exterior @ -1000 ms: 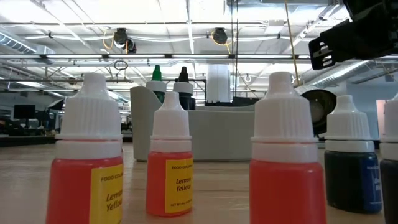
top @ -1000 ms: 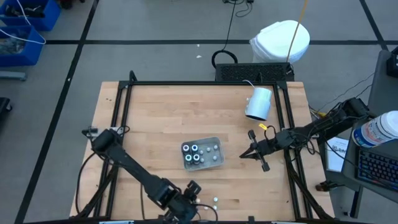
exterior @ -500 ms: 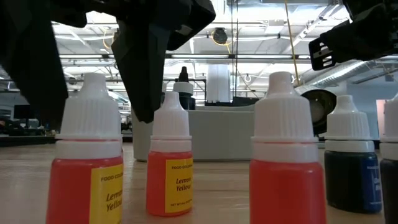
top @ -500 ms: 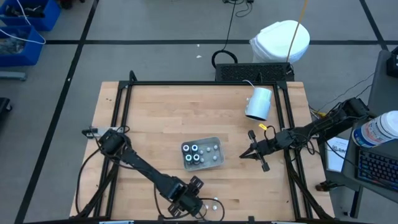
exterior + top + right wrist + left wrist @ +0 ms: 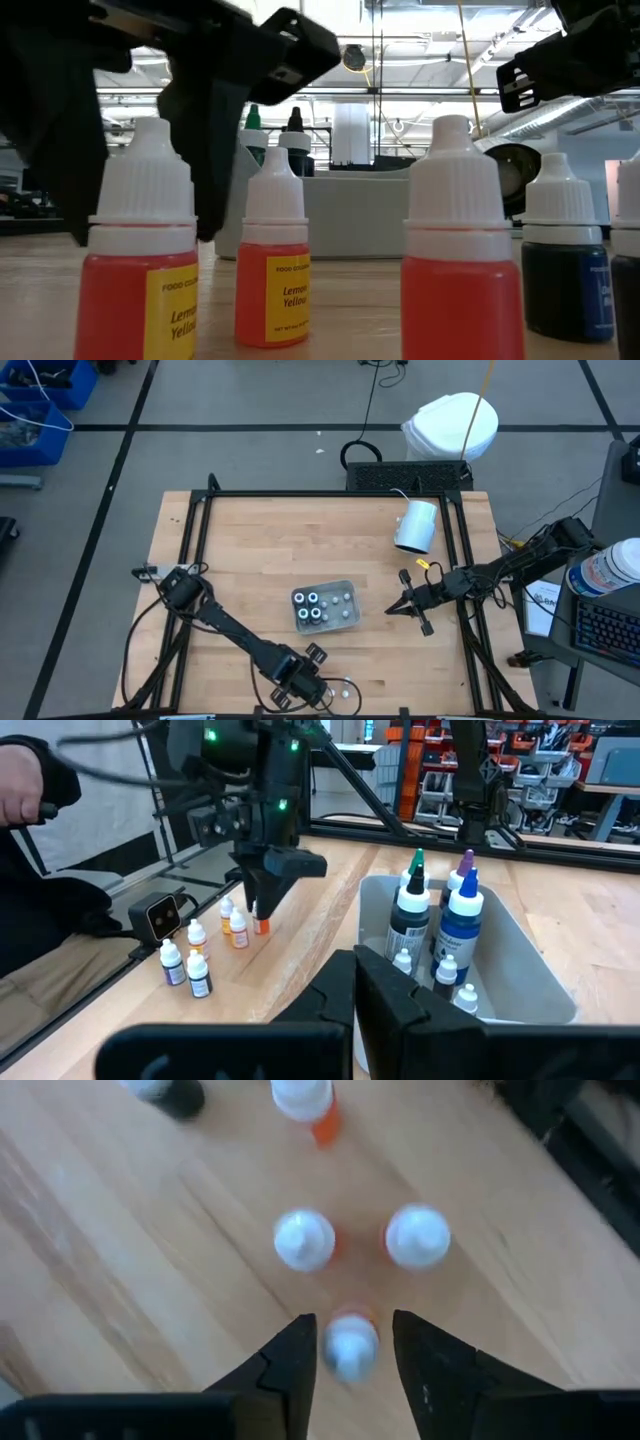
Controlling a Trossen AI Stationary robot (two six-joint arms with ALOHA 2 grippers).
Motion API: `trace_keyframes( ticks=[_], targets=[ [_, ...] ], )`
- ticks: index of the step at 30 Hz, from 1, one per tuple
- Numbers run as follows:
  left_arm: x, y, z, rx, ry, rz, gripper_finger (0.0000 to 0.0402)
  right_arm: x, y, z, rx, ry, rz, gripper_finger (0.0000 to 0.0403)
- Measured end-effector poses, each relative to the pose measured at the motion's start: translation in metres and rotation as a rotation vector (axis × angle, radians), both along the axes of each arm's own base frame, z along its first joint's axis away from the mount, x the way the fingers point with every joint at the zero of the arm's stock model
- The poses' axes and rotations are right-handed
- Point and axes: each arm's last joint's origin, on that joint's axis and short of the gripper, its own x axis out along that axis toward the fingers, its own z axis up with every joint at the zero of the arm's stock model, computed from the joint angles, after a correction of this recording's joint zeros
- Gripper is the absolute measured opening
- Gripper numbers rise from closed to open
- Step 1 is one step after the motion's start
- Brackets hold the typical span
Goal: Pick & Place food coloring
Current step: Put the small orange food coloring bottle into the gray bin
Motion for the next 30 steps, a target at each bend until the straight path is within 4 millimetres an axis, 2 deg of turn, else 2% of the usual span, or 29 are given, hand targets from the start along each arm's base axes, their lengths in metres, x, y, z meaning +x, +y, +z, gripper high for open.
trace_keyframes(
  ticks=[14, 20, 23, 27, 30],
  targets=[
    [0.000, 0.001, 0.001, -0.005, -0.002, 0.009, 0.0072, 0.000, 0.000, 0.000, -0.003, 0.000, 0.000, 0.0000],
    [-0.001, 0.000, 0.004, -0.011, -0.001, 0.022, 0.0076, 0.000, 0.000, 0.000, -0.003, 0.000, 0.000, 0.0000],
    [-0.005, 0.002, 0.020, -0.022, -0.027, 0.024, 0.0079, 0.000, 0.000, 0.000, -0.004, -0.001, 0.000, 0.0000],
    [-0.012, 0.009, 0.060, -0.033, -0.132, 0.038, 0.0079, 0.000, 0.000, 0.000, -0.007, -0.002, 0.001, 0.0000],
    [-0.019, 0.021, 0.097, -0.039, -0.237, 0.068, 0.0080, 0.000, 0.000, 0.000, -0.008, -0.002, 0.001, 0.0000]
  ],
)
